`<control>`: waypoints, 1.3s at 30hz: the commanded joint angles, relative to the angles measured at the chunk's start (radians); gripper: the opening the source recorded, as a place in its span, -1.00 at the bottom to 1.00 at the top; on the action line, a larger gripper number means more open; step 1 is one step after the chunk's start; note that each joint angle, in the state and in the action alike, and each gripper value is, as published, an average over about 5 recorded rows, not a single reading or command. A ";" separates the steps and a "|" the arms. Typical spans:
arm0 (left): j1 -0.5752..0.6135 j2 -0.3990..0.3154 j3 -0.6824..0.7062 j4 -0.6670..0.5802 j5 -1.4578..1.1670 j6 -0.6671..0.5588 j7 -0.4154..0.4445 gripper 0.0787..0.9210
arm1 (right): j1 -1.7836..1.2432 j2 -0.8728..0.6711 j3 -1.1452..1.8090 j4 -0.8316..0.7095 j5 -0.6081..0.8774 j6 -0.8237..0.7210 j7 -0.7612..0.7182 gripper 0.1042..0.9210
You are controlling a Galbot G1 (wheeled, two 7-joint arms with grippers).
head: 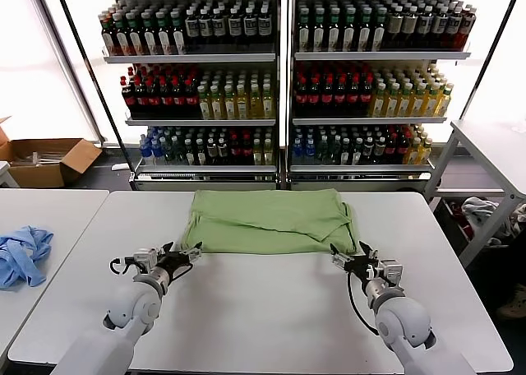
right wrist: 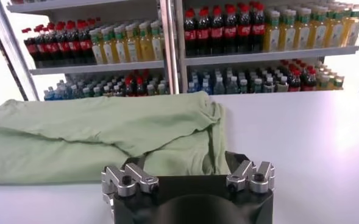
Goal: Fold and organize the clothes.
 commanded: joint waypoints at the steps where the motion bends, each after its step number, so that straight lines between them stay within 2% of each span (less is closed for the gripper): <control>1: -0.015 -0.007 0.002 0.032 -0.002 -0.003 0.007 0.59 | 0.001 0.018 -0.004 -0.024 -0.013 0.003 -0.002 0.50; 11: -0.017 -0.007 0.007 0.044 -0.002 -0.002 0.017 -0.09 | 0.025 0.029 -0.010 -0.087 -0.028 0.006 -0.008 -0.20; 22: -0.030 -0.012 0.021 0.062 0.000 0.016 0.053 -0.83 | 0.025 0.020 -0.009 -0.078 -0.033 0.006 -0.009 -0.94; 25: -0.029 -0.009 0.024 0.053 0.010 0.020 0.061 -0.96 | 0.013 0.014 -0.007 -0.060 -0.038 0.005 -0.009 -0.99; 30: -0.005 0.027 0.023 -0.005 0.026 0.033 0.058 -0.97 | -0.037 -0.041 -0.005 0.033 -0.037 -0.018 -0.010 -0.99; 39: 0.126 0.137 -0.016 -0.207 0.019 0.062 0.004 -0.97 | -0.186 -0.184 0.039 0.264 0.017 -0.088 0.018 -0.99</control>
